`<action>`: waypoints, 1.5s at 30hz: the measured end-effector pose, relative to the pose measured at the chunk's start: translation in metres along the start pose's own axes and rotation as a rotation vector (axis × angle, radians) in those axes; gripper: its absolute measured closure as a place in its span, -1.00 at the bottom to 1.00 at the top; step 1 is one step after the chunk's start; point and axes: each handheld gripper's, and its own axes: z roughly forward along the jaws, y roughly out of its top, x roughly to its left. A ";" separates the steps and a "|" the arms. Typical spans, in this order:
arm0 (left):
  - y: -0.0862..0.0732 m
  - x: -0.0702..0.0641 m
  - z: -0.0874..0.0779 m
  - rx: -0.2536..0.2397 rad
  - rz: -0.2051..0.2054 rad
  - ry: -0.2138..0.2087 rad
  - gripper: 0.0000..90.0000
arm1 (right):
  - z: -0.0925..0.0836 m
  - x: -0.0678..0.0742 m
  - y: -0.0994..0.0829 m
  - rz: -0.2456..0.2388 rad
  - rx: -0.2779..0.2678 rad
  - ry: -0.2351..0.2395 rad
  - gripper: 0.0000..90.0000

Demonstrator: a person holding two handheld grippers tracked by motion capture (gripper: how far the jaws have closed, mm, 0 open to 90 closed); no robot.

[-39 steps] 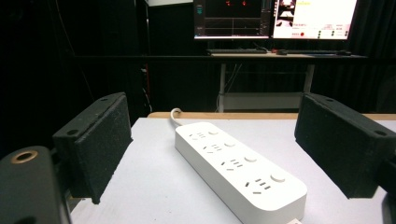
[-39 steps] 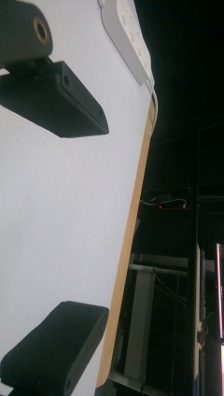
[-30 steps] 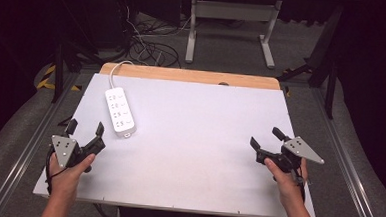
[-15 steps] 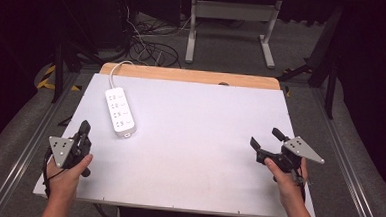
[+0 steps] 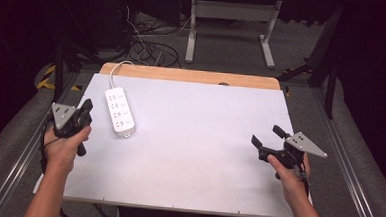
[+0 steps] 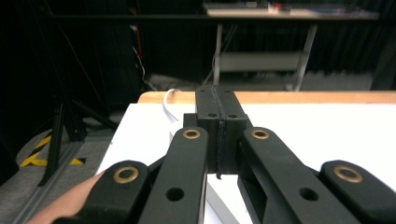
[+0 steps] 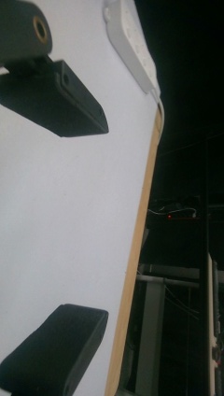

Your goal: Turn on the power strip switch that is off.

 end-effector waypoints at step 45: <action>0.003 -0.021 0.189 0.618 0.104 0.072 1.00 | 0.003 0.020 -0.007 -0.036 0.086 0.087 -0.85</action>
